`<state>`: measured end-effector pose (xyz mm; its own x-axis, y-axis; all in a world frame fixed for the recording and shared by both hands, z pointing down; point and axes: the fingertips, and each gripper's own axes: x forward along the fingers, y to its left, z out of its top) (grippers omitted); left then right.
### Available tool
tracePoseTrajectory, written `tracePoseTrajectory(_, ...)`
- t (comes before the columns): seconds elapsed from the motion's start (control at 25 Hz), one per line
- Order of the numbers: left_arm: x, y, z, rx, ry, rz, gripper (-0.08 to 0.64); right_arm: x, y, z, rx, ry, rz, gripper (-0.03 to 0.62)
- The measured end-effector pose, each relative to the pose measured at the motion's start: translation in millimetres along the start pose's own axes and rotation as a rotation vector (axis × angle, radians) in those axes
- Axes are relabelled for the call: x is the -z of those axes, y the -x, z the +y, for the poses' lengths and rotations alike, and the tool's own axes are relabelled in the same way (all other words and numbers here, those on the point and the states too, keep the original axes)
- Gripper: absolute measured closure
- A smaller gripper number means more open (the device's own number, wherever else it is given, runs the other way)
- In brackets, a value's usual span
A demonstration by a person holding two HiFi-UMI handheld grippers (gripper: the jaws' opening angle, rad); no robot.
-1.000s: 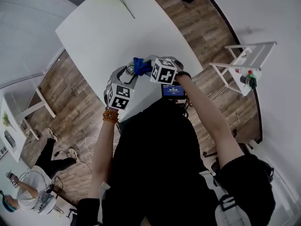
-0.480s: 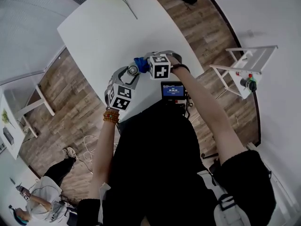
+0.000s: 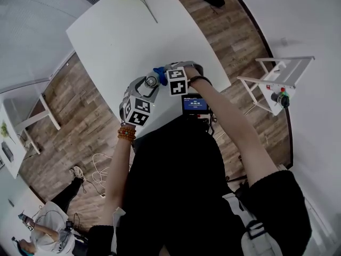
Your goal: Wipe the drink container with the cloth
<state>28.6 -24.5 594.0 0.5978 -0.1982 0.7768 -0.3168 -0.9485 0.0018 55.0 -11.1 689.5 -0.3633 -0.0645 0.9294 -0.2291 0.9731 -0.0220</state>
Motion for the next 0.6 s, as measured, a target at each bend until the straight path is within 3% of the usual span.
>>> tracePoseTrajectory(0.16,-6.1,3.1,-0.4,-0.022,0.032,-0.030,0.173,-2.0,-4.0,3.4,0.031,0.011,0.008,0.502)
tracePoseTrajectory(0.28,-9.9,0.2,0.5,-0.063,0.042,-0.022,0.175,0.0,8.0,1.2,0.040,-0.034,-0.051,0.502)
tracePoseTrajectory(0.44,-14.1,-1.0,4.6,-0.105,0.043,-0.029,0.199,-0.7,44.5,-15.0,0.117,-0.082,-0.142,0.502)
tracePoseTrajectory(0.6,-11.7,2.8,-1.1,-0.038,-0.034,-0.032,0.209,-8.0,80.3,-24.0,0.185,-0.027,-0.206,0.502)
